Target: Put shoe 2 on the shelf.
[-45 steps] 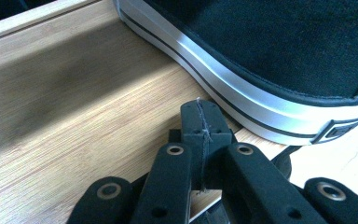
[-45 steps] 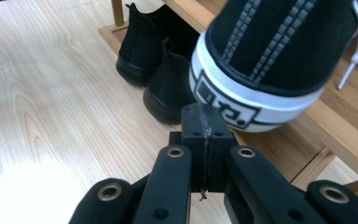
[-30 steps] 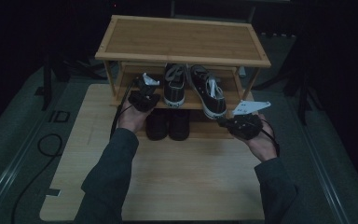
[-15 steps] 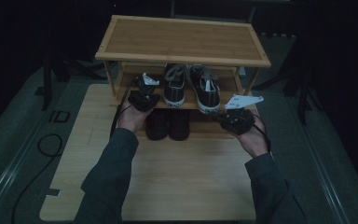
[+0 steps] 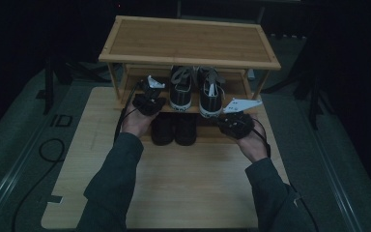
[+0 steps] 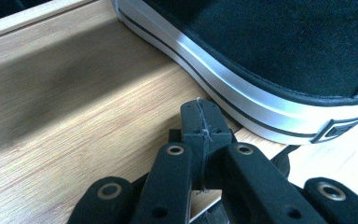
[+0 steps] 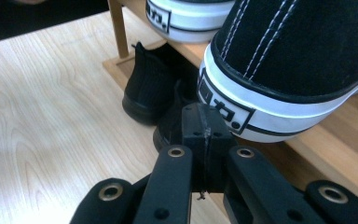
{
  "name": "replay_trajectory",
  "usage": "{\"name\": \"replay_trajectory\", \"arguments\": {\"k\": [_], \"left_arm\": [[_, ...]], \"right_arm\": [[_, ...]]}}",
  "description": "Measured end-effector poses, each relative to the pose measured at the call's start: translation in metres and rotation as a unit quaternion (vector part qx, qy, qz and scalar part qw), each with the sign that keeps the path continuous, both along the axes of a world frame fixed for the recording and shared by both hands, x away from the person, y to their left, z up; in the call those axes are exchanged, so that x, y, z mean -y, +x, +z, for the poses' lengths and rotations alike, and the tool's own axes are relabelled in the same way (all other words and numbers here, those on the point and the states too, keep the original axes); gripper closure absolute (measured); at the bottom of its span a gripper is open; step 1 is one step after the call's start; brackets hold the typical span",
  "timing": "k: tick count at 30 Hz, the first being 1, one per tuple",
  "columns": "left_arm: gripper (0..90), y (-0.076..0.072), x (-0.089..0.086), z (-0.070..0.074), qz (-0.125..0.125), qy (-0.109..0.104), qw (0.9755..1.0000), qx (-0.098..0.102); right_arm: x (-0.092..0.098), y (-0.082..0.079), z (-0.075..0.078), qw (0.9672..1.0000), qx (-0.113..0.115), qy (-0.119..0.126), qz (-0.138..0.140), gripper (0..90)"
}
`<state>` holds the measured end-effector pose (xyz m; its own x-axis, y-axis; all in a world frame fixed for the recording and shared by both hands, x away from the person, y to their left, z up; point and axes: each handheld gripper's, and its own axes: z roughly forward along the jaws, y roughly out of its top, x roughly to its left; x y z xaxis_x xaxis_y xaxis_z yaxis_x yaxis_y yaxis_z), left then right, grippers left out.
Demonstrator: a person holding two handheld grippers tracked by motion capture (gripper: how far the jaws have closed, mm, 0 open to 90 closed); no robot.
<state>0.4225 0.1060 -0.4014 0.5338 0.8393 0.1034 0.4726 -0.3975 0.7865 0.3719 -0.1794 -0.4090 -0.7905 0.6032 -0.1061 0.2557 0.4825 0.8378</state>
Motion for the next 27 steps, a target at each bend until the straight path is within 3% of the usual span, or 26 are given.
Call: {"name": "replay_trajectory", "arguments": {"k": [3, 10, 13, 19, 27], "left_arm": [[90.0, 0.000, 0.000, 0.000, 0.001, 0.000, 1.0000, 0.000], [90.0, 0.000, 0.000, 0.000, -0.001, 0.000, 1.0000, 0.000], [90.0, 0.000, 0.000, 0.000, -0.002, 0.000, 1.0000, 0.000], [90.0, 0.000, 0.000, 0.000, 0.000, 0.004, 1.0000, 0.001], [90.0, 0.000, 0.001, 0.000, 0.002, 0.006, 1.0000, 0.002]], "right_arm": [[-0.006, 0.002, 0.003, 0.9999, 0.007, -0.010, -0.004, 90.0], [-0.017, 0.009, -0.003, 0.9999, -0.001, -0.014, 0.001, 90.0], [-0.014, 0.013, -0.004, 0.9998, -0.004, -0.011, -0.014, 90.0], [-0.015, 0.014, 0.000, 0.9998, 0.000, -0.014, -0.013, 90.0], [-0.020, 0.020, -0.002, 0.9997, -0.011, -0.016, -0.013, 90.0]]}}
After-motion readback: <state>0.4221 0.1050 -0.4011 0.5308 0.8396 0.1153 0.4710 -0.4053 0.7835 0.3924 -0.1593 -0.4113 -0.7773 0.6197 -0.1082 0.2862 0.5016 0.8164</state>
